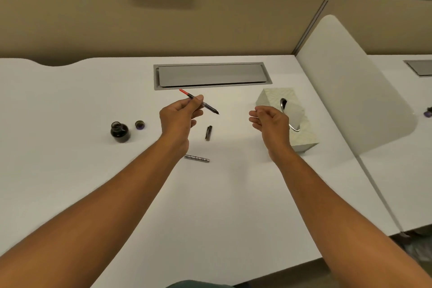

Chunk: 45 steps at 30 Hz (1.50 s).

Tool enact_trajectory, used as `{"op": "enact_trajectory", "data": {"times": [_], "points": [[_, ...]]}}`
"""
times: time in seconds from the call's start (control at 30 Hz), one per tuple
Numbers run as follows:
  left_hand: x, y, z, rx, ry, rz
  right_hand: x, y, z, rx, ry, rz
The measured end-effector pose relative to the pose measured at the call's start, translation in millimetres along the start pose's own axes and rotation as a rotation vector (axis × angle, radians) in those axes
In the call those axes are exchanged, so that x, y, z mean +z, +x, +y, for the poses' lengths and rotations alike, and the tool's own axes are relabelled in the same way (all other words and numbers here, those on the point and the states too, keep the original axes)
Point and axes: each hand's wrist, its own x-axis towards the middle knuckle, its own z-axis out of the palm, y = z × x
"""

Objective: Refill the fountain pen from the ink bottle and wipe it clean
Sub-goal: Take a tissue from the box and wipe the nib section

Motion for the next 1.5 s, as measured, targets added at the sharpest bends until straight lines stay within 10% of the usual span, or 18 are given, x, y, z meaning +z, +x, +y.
{"op": "enact_trajectory", "data": {"times": [0.3,0.5,1.0,1.5], "points": [[78.2,-1.7,-23.7,-0.009,-0.008,0.006,-94.6,68.0,20.7,-0.246,-0.601,0.296],[102.4,0.3,-38.5,-0.025,-0.003,0.027,-111.0,98.3,32.4,-0.124,-0.775,0.210],[118.0,-17.1,-40.3,0.014,-0.013,0.048,-97.4,60.6,-11.6,-0.245,-0.280,0.056],[82.1,-28.7,-28.3,0.123,0.054,0.023,-42.6,0.0,-22.4,0.405,0.502,-0.667]]}}
